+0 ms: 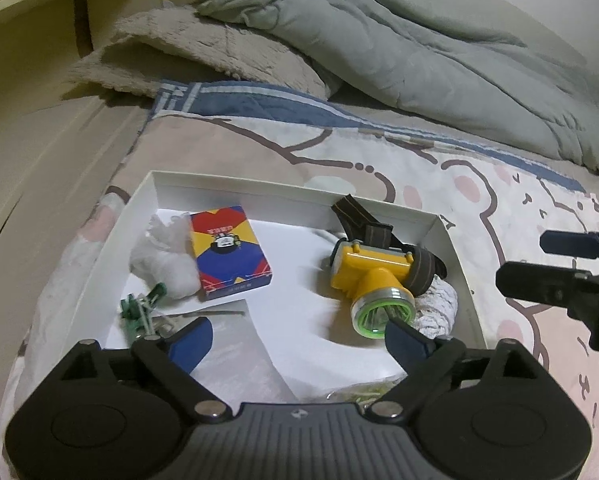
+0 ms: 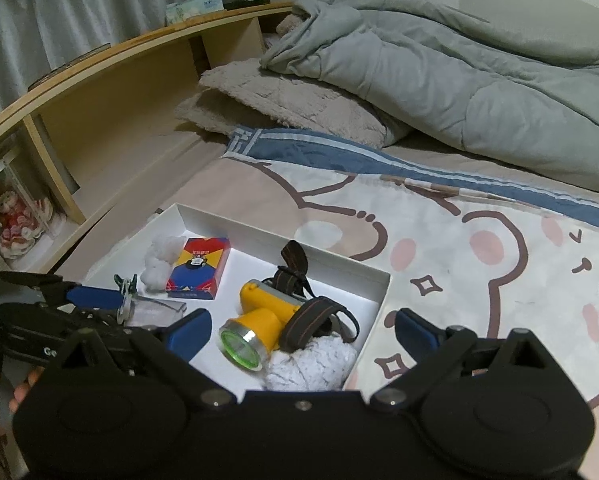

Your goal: Organize objects

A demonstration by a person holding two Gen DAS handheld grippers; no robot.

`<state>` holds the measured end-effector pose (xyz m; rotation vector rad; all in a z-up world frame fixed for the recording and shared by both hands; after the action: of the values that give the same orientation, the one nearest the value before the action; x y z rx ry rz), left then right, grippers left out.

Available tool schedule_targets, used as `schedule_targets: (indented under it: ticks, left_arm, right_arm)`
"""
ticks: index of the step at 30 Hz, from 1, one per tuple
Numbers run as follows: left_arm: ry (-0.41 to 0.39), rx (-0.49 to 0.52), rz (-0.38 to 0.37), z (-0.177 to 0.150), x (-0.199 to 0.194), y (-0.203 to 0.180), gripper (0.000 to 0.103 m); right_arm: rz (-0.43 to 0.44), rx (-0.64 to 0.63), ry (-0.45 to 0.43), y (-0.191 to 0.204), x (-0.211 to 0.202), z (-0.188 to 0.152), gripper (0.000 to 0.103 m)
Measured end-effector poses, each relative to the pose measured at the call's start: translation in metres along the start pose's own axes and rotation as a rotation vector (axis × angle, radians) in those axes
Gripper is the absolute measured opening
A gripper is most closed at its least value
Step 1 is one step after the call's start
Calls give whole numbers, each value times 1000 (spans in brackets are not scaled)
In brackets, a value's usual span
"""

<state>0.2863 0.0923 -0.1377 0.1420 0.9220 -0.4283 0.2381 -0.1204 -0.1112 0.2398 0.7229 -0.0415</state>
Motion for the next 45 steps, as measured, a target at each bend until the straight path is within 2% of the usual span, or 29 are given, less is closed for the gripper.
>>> schedule_targets:
  ticks: [8,16,23,35,45]
  left_arm:
    - [-41,-30,17,-3,-30,2,100]
    - [-64,-55,21,-16,-62,-5,103]
    - [-123,-43,30,-26,-100,-23,103]
    - [-185,-27,43,-71,-151,-54,103]
    - [-193,4,44,-107,-167,-69,103]
  right_arm:
    - [-34,3,-13,-1,-21,-6,100]
    - [-78,-7,-33,-10,-62,-16,102]
    - [-90,-37,-54,-16,-102,-29,103]
    - [-106,-14,-92,-18,-163,-53,103]
    - [-145,-8,-106,-19,-196,-87,103]
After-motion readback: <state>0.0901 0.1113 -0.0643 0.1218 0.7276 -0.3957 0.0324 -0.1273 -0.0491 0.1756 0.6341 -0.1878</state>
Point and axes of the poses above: each gripper's, at about its wrist camera, not at the fingertips, and x roughly the way its jaws point, y to its left, z to its top, the point moved 8 cm from there along x, roughly the way its jaws point
